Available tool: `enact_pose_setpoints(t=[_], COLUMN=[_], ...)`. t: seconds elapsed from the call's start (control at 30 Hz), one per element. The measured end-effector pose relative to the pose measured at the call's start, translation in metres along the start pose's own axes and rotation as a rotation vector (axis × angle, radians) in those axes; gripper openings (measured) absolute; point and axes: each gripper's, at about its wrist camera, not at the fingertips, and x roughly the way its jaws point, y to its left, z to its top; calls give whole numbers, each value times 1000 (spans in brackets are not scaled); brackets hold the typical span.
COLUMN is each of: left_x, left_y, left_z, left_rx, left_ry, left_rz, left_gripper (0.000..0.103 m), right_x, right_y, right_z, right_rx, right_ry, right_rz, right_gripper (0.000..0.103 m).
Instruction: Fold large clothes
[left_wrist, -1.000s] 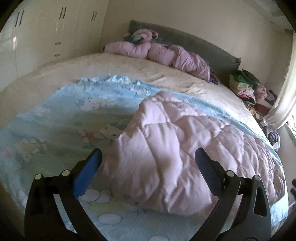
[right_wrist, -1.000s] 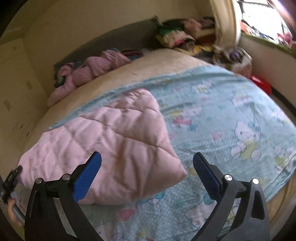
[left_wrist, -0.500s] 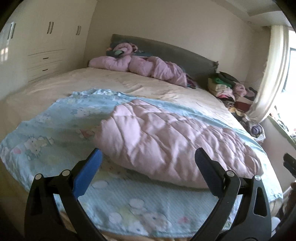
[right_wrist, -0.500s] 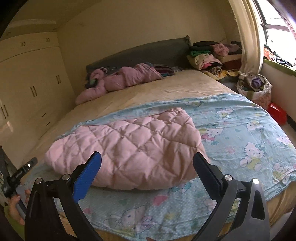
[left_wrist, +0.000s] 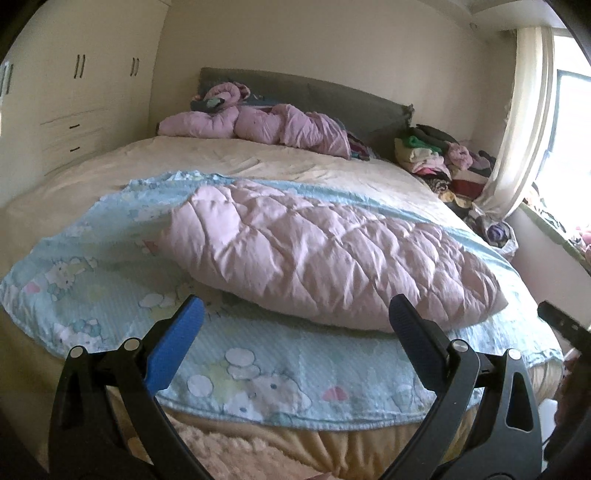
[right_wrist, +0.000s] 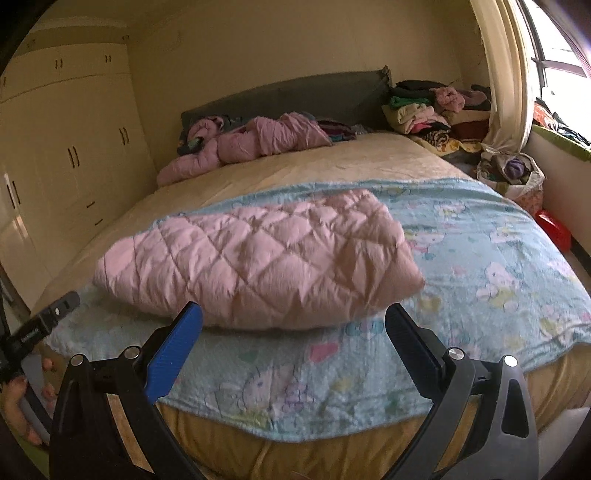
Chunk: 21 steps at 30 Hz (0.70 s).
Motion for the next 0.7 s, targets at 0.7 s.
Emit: enact_pose_setpoints(t=[0.7], left_x=[3], left_y=[-19], left_z=[-18], left_rx=[32], left_ry=[67], left_rz=[11], left_gripper=[94], right_x=[9], right_y=[10], right_z=[-33], right_rx=[-1], right_ry=[67], right_rz=[18], right_gripper=[99])
